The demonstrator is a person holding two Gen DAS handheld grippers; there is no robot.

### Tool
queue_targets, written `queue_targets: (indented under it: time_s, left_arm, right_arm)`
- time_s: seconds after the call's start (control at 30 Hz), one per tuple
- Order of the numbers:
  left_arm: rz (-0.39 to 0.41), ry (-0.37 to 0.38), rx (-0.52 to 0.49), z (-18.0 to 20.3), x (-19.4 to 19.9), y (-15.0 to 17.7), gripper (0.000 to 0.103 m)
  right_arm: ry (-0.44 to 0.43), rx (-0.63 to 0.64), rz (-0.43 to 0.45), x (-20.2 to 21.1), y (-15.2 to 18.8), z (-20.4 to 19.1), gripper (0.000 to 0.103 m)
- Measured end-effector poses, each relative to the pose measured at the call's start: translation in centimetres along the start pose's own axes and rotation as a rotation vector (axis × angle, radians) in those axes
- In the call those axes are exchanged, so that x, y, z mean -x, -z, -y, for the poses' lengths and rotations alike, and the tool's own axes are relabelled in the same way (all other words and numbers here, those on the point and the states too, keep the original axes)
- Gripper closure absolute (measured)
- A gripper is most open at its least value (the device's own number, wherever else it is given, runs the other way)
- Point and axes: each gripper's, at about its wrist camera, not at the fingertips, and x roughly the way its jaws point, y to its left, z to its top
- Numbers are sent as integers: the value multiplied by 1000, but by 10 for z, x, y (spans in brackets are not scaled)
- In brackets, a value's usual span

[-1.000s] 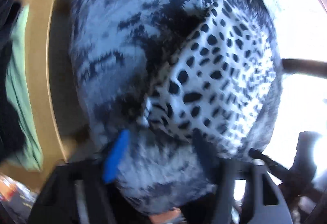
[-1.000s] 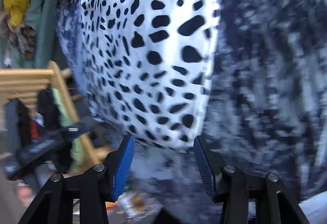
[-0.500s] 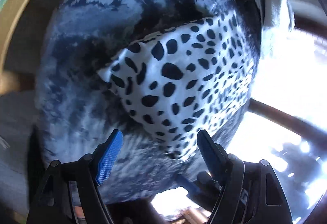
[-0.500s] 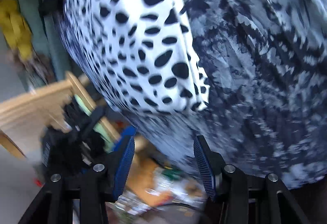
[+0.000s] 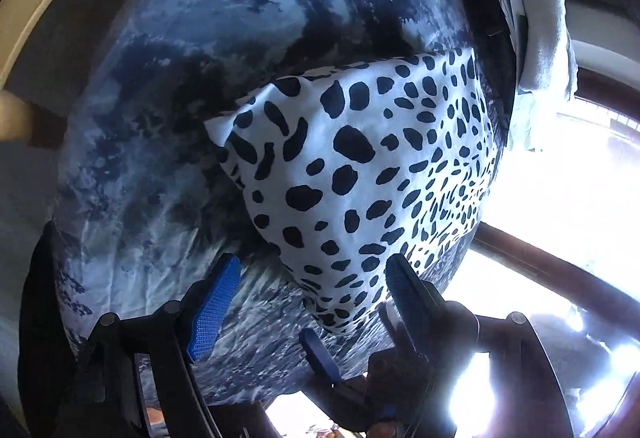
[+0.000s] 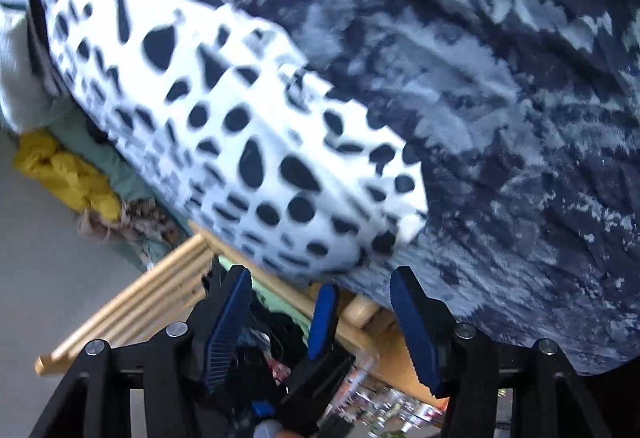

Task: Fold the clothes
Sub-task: 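Grasp the folded trousers with the right gripper while the left gripper grasps the other side, then lift the folded trousers with both grippers and carry them to the wooden chair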

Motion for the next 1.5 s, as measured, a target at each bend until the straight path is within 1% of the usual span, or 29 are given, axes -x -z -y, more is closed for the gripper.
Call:
queue_targets:
  time_s: [0.03, 0.1, 0.2, 0.23, 0.27, 0.3, 0.37, 0.47, 0.5, 0.6, 0.63, 0.7, 0.77, 0.93, 1.0, 1.07, 1.1, 1.13, 1.17, 1.2, 1.23, 1.27, 1.3, 1.37, 1.43, 1.5]
  left_arm:
    - [1, -3, -3, 3, 9, -3, 26]
    - [0, -4, -14, 2, 7, -1, 26]
    - [0, -5, -30, 2, 5, -1, 26]
    - [-4, -2, -36, 2, 5, -1, 26]
    - [-8, -1, -39, 2, 4, -1, 26]
    - [-11, -3, -40, 3, 4, -1, 26]
    - [-20, 26, -22, 3, 6, 0, 26]
    - [-29, 92, 30, -1, 3, 1, 26]
    - [-29, 119, 55, -3, 4, 1, 25]
    - [-36, 250, 152, -4, 2, 0, 21]
    - [-36, 276, 168, -4, 1, 0, 20]
    - [-47, 298, 181, -1, -3, -2, 19]
    - [-69, 287, 160, 5, -9, -4, 19]
    - [-69, 312, 181, 18, -18, -13, 18]
    - [-63, 318, 177, 27, -22, -20, 18]
    - [-60, 314, 145, 40, -21, -26, 20]
    - [-59, 292, 124, 46, -19, -28, 26]
    - [-57, 270, 104, 51, -16, -31, 37]
    - [-58, 258, 97, 53, -14, -33, 46]
    - [-61, 246, 102, 53, -12, -36, 66]
    - [-64, 234, 107, 52, -10, -38, 69]
    - [-65, 237, 115, 51, -8, -39, 70]
    - [-60, 243, 121, 50, -6, -40, 72]
    - [-52, 250, 131, 51, -3, -42, 74]
    - [-50, 256, 124, 57, 0, -43, 75]
    - [-45, 264, 117, 63, 3, -45, 76]
  right_arm:
    - [0, -10, 18, 3, -2, 1, 39]
    - [-8, -28, 41, 4, -5, 1, 39]
    - [3, -34, 70, -1, -7, -4, 39]
    - [7, -39, 80, -3, -7, -5, 42]
    - [8, -49, 87, -6, -8, -7, 50]
    - [10, -57, 97, -8, -8, -9, 55]
    - [-6, -69, 121, -8, -5, -12, 78]
    - [-33, -77, 151, -4, -1, -21, 86]
    - [-41, -78, 156, -3, 2, -26, 86]
    - [-84, -96, 149, -4, 10, -41, 87]
    - [-101, -103, 145, -4, 13, -45, 87]
    - [-147, -116, 136, -6, 20, -52, 87]
    - [-171, -112, 134, -7, 24, -60, 87]
    - [-169, -66, 117, -5, 24, -82, 87]
    - [-161, -58, 100, -4, 23, -83, 87]
    - [-143, -35, 86, -1, 23, -83, 85]
    - [-137, -15, 77, 1, 21, -82, 83]
    - [-130, 6, 69, 4, 19, -82, 78]
    - [-123, 26, 61, 6, 16, -82, 68]
    - [-115, 43, 52, 9, 14, -82, 61]
    - [-107, 53, 42, 12, 14, -81, 41]
    - [-93, 67, 36, 17, 13, -81, 32]
    - [-71, 90, 36, 23, 12, -80, 30]
    - [-16, 130, 48, 36, 8, -79, 22]
    - [28, 150, 66, 49, 2, -73, 17]
    - [51, 157, 69, 52, -10, -67, 16]
